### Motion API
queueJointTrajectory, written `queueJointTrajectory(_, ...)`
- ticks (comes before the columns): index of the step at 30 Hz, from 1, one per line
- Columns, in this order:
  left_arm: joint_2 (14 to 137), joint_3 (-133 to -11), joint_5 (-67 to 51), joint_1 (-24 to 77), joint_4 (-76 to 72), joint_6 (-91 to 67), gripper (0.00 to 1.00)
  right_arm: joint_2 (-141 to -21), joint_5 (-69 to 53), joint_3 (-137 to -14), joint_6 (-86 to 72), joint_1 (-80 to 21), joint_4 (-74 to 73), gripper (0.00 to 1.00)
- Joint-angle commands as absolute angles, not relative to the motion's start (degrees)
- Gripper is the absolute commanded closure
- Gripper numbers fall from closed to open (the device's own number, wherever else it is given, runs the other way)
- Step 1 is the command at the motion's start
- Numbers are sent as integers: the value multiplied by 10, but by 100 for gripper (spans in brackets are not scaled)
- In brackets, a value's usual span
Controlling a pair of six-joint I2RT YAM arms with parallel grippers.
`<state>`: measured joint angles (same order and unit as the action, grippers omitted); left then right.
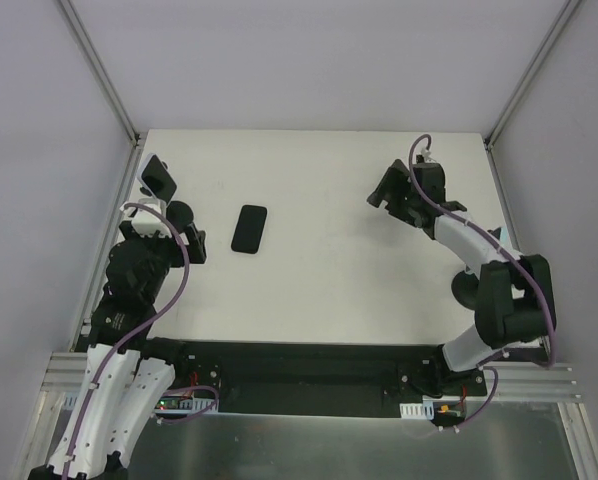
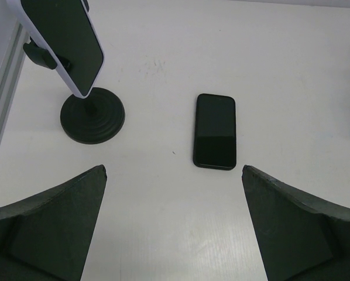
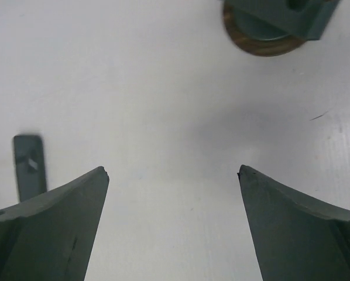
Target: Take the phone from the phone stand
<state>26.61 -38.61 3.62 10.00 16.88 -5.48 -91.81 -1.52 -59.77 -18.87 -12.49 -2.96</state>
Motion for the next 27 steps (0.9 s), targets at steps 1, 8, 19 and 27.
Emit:
queueJointTrajectory(1, 283, -399, 69, 90, 162, -61, 1, -828, -118, -561, -151, -160, -6, 4)
queueJointTrajectory(8, 319, -424, 62, 66, 156, -90, 1, -742, -145, -459, -107, -271, 38, 4)
queueJointTrajectory(19, 427, -490, 2, -61, 77, -128, 1, -719, -190, -306, -66, -369, 216, 4)
queueJointTrajectory(27, 540, -496, -124, -220, -64, -185, 1, -735, -200, -262, -76, -374, 268, 4)
